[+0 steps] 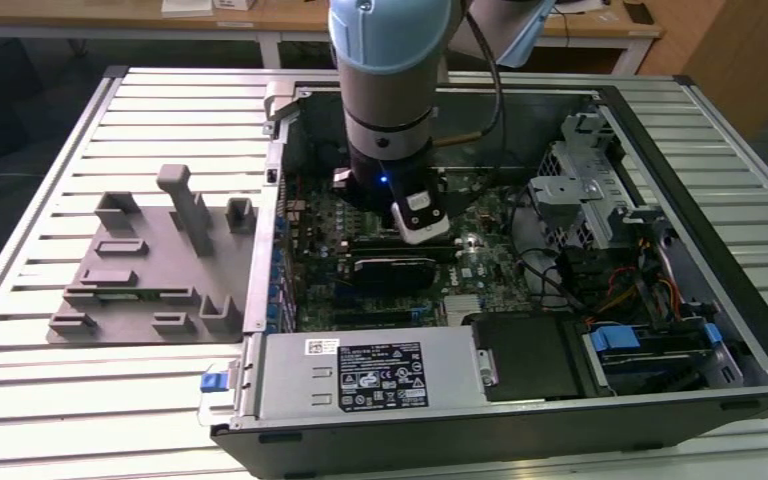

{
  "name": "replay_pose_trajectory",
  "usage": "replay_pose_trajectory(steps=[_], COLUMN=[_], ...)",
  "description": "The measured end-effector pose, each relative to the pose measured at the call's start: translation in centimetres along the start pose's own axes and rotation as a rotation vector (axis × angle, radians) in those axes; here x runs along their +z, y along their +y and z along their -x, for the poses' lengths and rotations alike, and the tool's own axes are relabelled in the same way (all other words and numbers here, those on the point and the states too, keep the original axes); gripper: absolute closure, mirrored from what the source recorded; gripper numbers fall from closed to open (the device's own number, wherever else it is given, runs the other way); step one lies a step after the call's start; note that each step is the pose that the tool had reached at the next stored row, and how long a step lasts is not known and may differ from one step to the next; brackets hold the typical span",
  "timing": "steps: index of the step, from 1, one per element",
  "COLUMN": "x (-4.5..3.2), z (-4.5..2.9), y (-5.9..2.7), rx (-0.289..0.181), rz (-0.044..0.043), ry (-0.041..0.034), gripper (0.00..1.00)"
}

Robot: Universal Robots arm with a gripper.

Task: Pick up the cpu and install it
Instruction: 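Install the second cpu locking lever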

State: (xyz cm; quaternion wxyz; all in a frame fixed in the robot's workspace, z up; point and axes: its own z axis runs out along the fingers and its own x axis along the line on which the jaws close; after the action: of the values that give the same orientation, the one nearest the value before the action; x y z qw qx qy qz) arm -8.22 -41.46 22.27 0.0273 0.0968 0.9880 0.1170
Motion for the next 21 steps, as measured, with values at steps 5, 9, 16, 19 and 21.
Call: replay_pose_trajectory(steps=[5, 9, 16, 19, 21], x=[0.37, 0.63, 1.16, 1.37, 1.54], z=[0.88, 1.58, 2.23, 2.17, 2.11], y=[1.09, 1.82, 3.27, 3.85, 4.29], rx=[0.000, -0.001, -0.004, -0.007, -0.007], rz=[-0.0042, -0.0122, -0.0503, -0.0906, -0.0925], ry=[-0.0008, -0.0022, -0.0090, -0.0157, -0.0155], gripper=[0.89, 0.89, 0.89, 0.89, 0.89])
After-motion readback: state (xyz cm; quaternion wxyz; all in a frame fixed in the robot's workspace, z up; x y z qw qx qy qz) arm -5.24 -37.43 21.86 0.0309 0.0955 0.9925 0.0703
